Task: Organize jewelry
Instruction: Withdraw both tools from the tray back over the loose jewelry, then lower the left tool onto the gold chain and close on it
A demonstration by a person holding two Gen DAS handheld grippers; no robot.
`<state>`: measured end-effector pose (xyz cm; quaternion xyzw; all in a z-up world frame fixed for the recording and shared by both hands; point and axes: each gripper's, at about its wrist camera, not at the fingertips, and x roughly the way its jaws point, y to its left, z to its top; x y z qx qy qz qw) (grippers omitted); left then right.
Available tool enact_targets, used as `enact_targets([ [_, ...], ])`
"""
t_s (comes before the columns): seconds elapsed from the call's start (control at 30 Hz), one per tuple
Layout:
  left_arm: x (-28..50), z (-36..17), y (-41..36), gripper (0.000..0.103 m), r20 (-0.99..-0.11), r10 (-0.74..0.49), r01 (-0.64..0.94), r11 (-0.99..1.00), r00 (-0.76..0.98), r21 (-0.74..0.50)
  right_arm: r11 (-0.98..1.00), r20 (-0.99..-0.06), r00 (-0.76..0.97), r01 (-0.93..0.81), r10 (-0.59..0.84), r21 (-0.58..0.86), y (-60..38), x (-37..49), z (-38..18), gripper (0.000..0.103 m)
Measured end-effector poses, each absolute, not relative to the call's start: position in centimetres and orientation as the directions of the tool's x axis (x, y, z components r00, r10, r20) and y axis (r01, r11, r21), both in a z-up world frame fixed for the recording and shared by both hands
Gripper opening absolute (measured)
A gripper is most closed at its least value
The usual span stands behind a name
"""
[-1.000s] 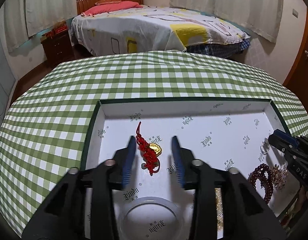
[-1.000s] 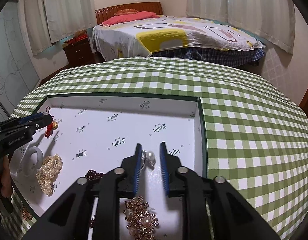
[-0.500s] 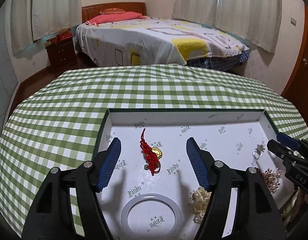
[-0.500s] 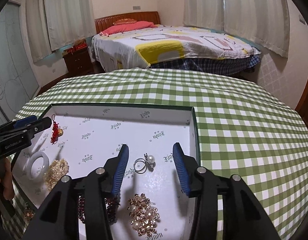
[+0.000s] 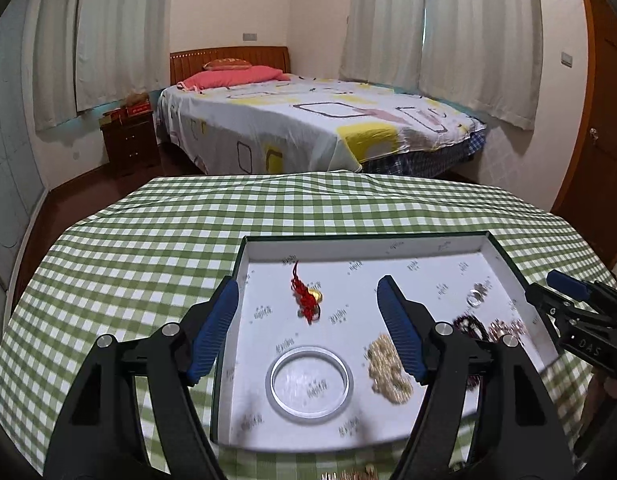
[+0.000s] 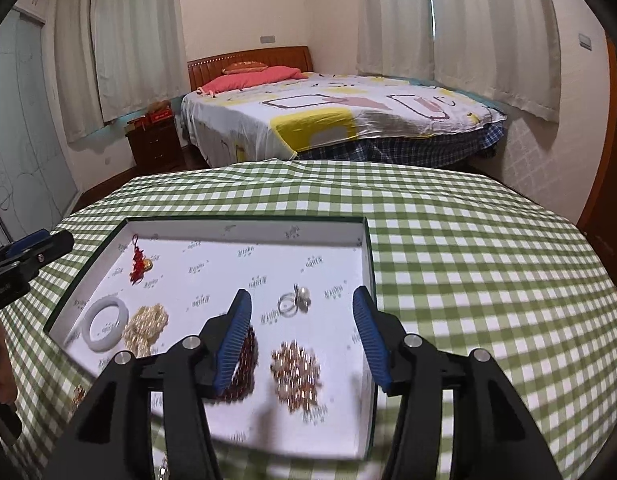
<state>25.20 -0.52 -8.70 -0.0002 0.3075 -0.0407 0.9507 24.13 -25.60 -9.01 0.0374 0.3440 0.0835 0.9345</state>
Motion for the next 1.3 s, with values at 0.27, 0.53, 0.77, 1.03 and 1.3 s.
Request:
enact_targets([
  [0.27, 21.3, -9.6, -0.7, 0.070, -0.576, -0.079, 0.090, 0.996, 0.814, -0.010, 0.986, -0.653, 0.739, -0.118, 0.165, 0.116, -25.8, 20.8, -10.2, 0.053],
  [0.53, 18.5, -12.1, -0.3, 0.070, -0.629, -0.085, 0.082, 0.996, 0.772, -0.033, 0.986, -0.672, 0.721, -0.119, 0.169, 0.120, -25.8, 18.5, -11.5, 0.053],
  [0.77, 16.6, -14.2, -0.7, 0.069, -0.670, -0.091, 0.096, 0.995, 0.737, -0.030, 0.983, -0.683, 0.707, -0.131, 0.183, 0.127, -25.5, 16.8, -12.7, 0.053],
  [1.03, 16.9, -16.1, -1.0, 0.057, -0.713, -0.095, 0.104, 0.994, 0.694, -0.031, 0.980, -0.683, 0.703, -0.149, 0.197, 0.130, -24.9, 15.5, -13.1, 0.053],
  [1.3, 17.2, -16.9, -0.7, 0.051, -0.738, -0.099, 0.104, 0.994, 0.668, -0.040, 0.980, -0.686, 0.700, -0.143, 0.197, 0.135, -25.0, 15.5, -13.3, 0.053],
])
